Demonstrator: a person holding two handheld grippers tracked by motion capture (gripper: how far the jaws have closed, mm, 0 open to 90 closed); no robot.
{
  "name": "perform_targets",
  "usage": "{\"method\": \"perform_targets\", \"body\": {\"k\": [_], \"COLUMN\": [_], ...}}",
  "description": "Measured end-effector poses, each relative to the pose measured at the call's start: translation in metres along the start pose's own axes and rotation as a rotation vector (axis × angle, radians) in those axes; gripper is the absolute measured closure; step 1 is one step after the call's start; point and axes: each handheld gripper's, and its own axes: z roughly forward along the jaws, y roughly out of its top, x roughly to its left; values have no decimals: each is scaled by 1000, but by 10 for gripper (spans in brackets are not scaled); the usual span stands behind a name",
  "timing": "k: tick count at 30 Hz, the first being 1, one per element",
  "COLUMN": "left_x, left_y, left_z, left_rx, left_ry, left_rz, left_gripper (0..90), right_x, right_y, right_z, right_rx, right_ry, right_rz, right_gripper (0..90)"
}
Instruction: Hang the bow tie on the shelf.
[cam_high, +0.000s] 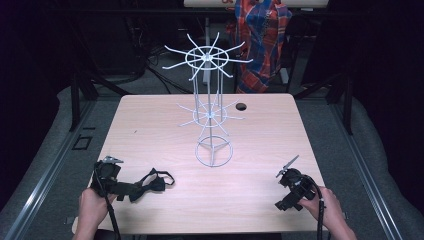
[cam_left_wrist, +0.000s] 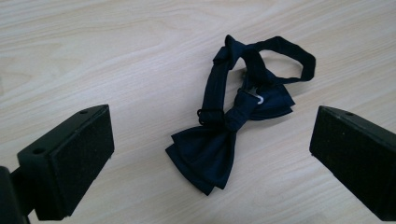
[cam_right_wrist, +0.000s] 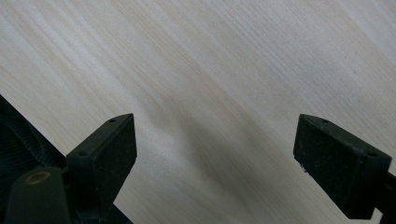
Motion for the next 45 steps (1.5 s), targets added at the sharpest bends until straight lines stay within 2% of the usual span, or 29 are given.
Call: {"method": "perform_targets", "body": {"k": [2, 3, 5, 6, 8, 11, 14, 15, 16, 19, 21, 22, 23, 24, 26, 29, 31, 33, 35, 36, 37, 38, 42, 45], "left_x": [-1, -3, -3, -6, -9, -14, -17, -21, -23, -28, -35, -36, -38, -40, -41, -40, -40, -38, -35, -32, -29, -28, -27, -29], "left_y": [1, 1, 2, 2, 3, 4, 6, 8, 8, 11, 14, 15, 16, 16, 18, 21, 24, 27, 29, 29, 30, 30, 33, 38], "left_z": [0, 0, 0, -1, -3, -4, -3, -2, -1, 2, 5, 7, 8, 8, 10, 11, 13, 16, 20, 21, 23, 25, 29, 38], "left_rx": [7, 15, 16, -3, -21, -36, -43, -45, -55, -53, -48, -50, -52, -52, -52, -52, -48, -40, -27, -22, -23, -22, -8, 19], "left_ry": [9, 14, 8, -6, 2, 8, 0, -22, -40, -66, -81, -81, -78, -73, -61, -52, -32, -10, 11, -1, -14, -19, -23, -21], "left_rz": [-3, -25, -39, -61, -72, -58, -55, -53, -53, -57, -40, -36, -36, -33, -38, -66, -69, -59, -53, -57, -63, -67, -60, -37], "left_gripper": [1, 1, 1, 1, 1, 1, 0, 0, 1, 1, 1, 1, 1, 1, 2, 2, 4, 34, 113, 154, 161, 174, 267, 321], "right_x": [1, 1, 1, 1, 1, 0, 0, 1, -1, -2, -3, -3, -2, -2, -4, -5, -5, -4, -4, -4, -4, -4, -4, -4], "right_y": [0, 0, 0, 0, 0, 1, 0, -2, -2, -1, 0, 0, -1, -1, -1, -1, -1, -1, 0, 0, 0, 0, 1, 0], "right_z": [0, 0, 0, 1, 1, 0, 0, 3, 1, 0, 0, 0, 2, 3, 1, 2, 3, 3, 4, 4, 5, 4, 5, 5], "right_rx": [-4, 6, 10, -1, -9, -14, -6, -51, -31, -23, -9, -10, -36, -46, -27, -26, -31, -22, -14, -1, -16, 1, 3, 0], "right_ry": [4, 0, -4, 3, 10, -7, 1, 19, 9, 10, 15, 17, 12, 26, 20, 22, 29, 29, 23, 20, 31, 21, 20, 21], "right_rz": [3, -2, -6, 4, 16, 22, 18, 58, 39, 48, 42, 45, 70, 79, 66, 69, 75, 74, 71, 64, 74, 63, 63, 67], "right_gripper": [131, 132, 132, 132, 132, 132, 132, 132, 134, 135, 135, 134, 135, 134, 134, 135, 135, 135, 135, 135, 135, 135, 135, 136]}}
